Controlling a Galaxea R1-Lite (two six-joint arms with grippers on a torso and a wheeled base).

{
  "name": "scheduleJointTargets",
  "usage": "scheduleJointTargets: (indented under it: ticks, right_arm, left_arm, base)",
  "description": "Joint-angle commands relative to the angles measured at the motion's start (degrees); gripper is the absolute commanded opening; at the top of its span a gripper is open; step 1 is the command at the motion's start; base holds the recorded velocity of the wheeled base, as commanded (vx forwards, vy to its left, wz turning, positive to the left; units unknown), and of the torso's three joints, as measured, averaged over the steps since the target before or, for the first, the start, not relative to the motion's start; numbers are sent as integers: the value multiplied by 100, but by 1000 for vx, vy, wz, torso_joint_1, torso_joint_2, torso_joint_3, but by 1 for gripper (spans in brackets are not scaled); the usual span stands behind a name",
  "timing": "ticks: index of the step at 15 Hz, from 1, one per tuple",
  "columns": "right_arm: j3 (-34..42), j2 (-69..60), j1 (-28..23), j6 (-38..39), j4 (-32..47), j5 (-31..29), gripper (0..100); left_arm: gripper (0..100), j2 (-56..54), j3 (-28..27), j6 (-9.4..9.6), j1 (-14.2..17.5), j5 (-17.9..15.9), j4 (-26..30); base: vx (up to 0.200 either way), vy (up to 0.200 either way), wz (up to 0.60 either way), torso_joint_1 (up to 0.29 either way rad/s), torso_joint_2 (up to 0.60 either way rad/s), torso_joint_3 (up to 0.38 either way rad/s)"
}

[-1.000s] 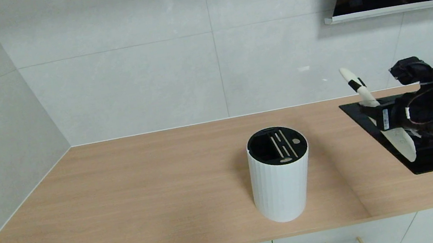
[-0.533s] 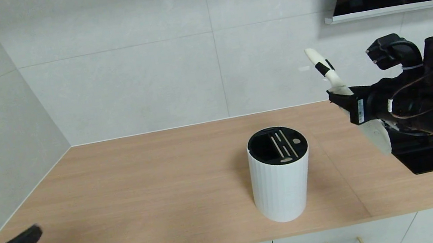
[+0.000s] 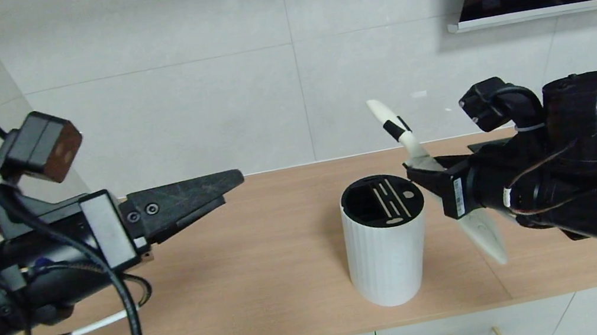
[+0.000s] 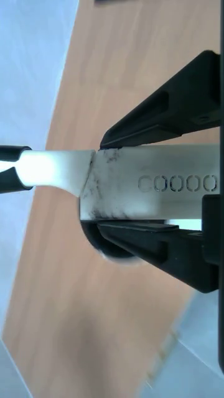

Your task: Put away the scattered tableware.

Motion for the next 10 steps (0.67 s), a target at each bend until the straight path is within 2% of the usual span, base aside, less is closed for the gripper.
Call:
scheduleJointTargets:
  ticks: [1,3,4,7,8,10]
  right_arm:
    - [-109,-35,348,221,171,-12,0]
    - [-136,-18,629,379,242,-126,0]
    - [-171,0,787,441,250,-214,0]
    - [-320,237,1165,722,250,-416,0]
    - [-338,369,1253,740,242,-583,0]
    - [-373,483,1341,749,206,-707,0]
  left_arm:
    - [100,1062,-95,-260,-24,-263,-717]
    - [100,1801,-420,-268,-59,-227,-1323]
    - [100,2099,-640,-268,-156,-104,-1481]
    - [100,2425,-807,-268,-534,722,-1517]
    - [100,2469,-824,-268,-727,906,-1552]
    - [100,2477,-824,-260,-973,1056,-1692]
  base:
    - [0,0,0,0,0,0]
    - [0,0,0,0,0,0]
    - [0,0,0,0,0,0]
    - [0,0,0,0,0,0]
    - [0,0,0,0,0,0]
    - [0,0,0,0,0,0]
